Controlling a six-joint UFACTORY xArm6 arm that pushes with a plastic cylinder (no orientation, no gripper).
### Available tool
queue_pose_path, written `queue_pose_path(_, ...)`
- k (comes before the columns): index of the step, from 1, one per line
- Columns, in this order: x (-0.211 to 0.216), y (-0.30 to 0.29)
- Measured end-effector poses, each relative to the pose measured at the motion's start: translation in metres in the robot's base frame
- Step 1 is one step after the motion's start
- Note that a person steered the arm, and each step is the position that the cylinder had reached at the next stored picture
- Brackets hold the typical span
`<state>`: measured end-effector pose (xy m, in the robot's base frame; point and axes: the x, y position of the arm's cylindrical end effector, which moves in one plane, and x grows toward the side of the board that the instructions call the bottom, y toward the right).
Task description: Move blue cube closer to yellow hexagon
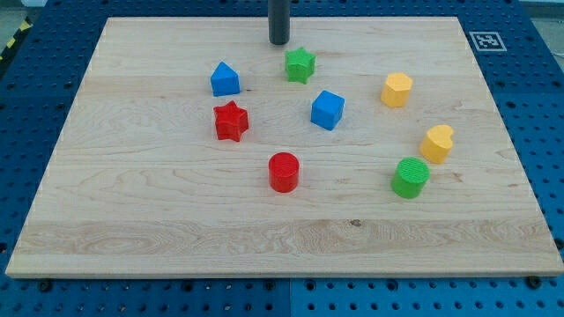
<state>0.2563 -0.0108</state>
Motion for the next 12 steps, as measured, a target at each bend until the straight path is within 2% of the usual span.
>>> queue_pose_path(1, 0.037, -0.008)
queue_pose_path(4, 0.104, -0.019)
queue_pose_path(7, 0.126, -0.012)
queue_pose_path(9, 0.131, 0.044)
queue_pose_path(10, 0.154, 0.050)
queue_pose_path(12, 0.165, 0.052)
